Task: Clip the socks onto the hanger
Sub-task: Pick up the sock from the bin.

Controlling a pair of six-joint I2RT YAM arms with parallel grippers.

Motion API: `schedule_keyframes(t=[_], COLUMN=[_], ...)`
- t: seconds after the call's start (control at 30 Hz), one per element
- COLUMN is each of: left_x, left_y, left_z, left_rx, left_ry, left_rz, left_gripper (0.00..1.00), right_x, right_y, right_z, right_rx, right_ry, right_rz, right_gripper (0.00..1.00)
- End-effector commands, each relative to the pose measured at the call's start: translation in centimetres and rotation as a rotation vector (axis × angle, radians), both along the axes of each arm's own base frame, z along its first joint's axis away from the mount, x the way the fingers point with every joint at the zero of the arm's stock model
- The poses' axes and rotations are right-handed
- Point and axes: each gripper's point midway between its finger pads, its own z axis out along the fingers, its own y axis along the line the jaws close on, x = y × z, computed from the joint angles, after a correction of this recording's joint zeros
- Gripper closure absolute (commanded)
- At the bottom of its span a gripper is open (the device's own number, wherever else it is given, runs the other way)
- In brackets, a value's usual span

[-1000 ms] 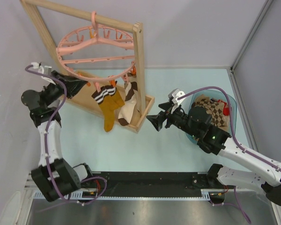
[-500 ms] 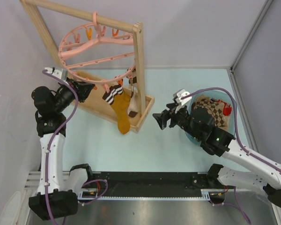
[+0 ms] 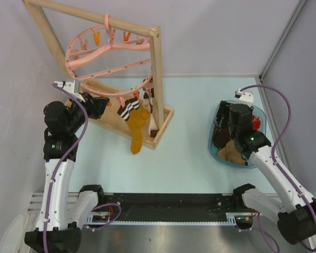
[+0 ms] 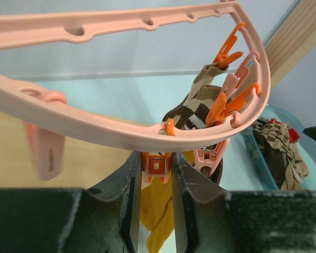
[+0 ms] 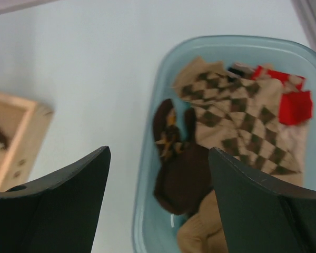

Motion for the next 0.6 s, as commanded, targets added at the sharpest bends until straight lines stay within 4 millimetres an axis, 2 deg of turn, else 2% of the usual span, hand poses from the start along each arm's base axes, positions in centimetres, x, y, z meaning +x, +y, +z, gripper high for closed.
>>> schedule_keyframes(t=[0.0, 0.03, 0.07, 0.1, 0.13, 0.17, 0.23, 0.27, 0.3, 0.33, 0.37, 0.47, 0.53, 0.57], left_x=[-0.6, -0.5, -0.4, -0.6, -0.6, -0.5, -0.5, -0.4, -0.3, -0.3, -0.3, -0.2, 0.0, 0.0], left_y=[0.3, 0.6, 0.7, -0.2, -0.3, -0.2, -0.7, -0.6, -0.8, -0.8, -0.9, -1.1, -1.3, -1.3], left_z=[0.9, 0.7, 0.8, 0.8, 0.8, 1.0, 0.9, 1.1, 1.1, 0.9, 1.0, 1.0, 0.7, 0.6], left_rx=[-0.013, -0.013, -0.014, -0.012, -0.010, -0.010, -0.008, -0.008, -0.006, -0.004, -0.001, 0.001, 0.001, 0.002], left_ry=[0.033, 0.043, 0.048, 0.052, 0.059, 0.058, 0.065, 0.065, 0.069, 0.076, 0.075, 0.077, 0.088, 0.090], left_rz=[0.057, 0.076, 0.082, 0.052, 0.050, 0.054, 0.039, 0.042, 0.037, 0.037, 0.036, 0.025, 0.019, 0.017], left_gripper=[0.93, 0.93, 0.93, 0.93, 0.93, 0.93, 0.93, 0.93, 0.93, 0.93, 0.93, 0.93, 0.93, 0.93], right_x=[1.6, 2.3, 2.8, 3.2, 3.9, 4.6, 5.6, 6.3, 6.5, 6.8, 7.1, 7.2, 7.0, 6.8], right_y=[-4.3, -5.1, -7.0, -7.9, -8.3, -9.8, -10.4, -10.1, -11.6, -11.7, -11.8, -12.4, -12.8, -13.0], right_z=[-1.8, -2.9, -3.2, -3.7, -4.9, -5.0, -6.3, -7.8, -8.5, -9.1, -10.5, -12.7, -13.3, -13.5], right_rx=[-0.010, -0.017, -0.017, -0.021, -0.017, -0.011, -0.003, 0.002, 0.010, 0.015, 0.018, 0.039, 0.043, 0.042], right_ry=[0.054, 0.087, 0.088, 0.097, 0.128, 0.118, 0.139, 0.166, 0.181, 0.192, 0.225, 0.281, 0.300, 0.312], right_rz=[-0.149, -0.164, -0.218, -0.236, -0.236, -0.270, -0.258, -0.243, -0.274, -0.260, -0.258, -0.259, -0.265, -0.272], right_gripper=[0.20, 0.20, 0.20, 0.21, 0.21, 0.23, 0.23, 0.26, 0.27, 0.28, 0.30, 0.36, 0.39, 0.45])
